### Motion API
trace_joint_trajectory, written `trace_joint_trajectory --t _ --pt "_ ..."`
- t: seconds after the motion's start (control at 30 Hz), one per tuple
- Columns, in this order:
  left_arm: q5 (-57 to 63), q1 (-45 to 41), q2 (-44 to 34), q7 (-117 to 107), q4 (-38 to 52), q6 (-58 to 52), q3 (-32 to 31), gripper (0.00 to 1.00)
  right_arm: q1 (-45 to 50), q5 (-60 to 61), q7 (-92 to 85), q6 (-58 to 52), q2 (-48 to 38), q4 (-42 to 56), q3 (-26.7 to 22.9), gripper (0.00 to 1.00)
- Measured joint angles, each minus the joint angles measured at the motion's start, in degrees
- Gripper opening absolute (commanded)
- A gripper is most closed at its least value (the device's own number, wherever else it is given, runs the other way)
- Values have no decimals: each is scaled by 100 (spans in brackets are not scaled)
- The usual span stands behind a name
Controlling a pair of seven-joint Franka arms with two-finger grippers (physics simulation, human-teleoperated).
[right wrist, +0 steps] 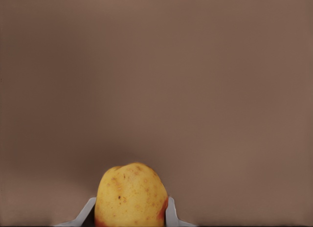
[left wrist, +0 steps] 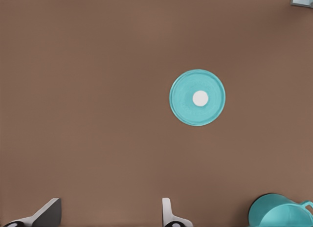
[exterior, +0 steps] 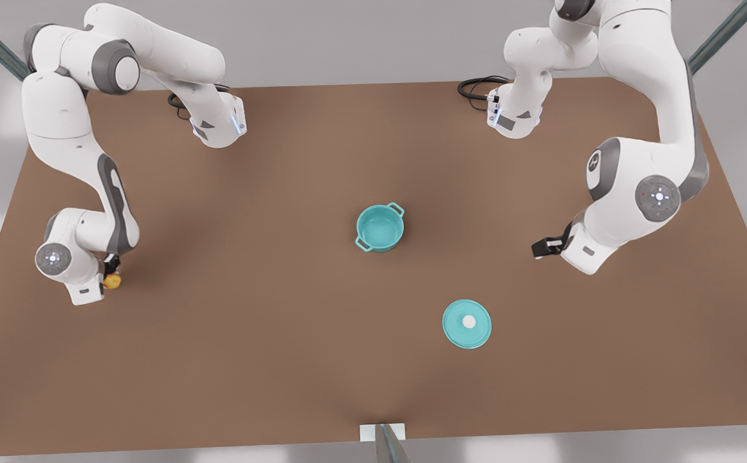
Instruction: Open the pot lid and put the potato into the pot
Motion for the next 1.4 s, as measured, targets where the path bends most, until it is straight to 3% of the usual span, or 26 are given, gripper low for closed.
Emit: trace_joint_trajectory --t 0.2,0.57,1.07,1.4 --pt "60 -183 -51 217 53 79 -27 100 10 285 -120 -664 -670 117 717 47" --pt "195 14 78 288 336 119 -51 100 186 1018 -37 -1607 -1105 133 2663 47" --pt "252 -4 85 342 347 126 -62 100 3116 1924 1753 -1895 -847 651 2754 47" --pt "253 -14 89 352 351 126 -65 100 4379 1944 3541 -1847 475 2028 2725 47"
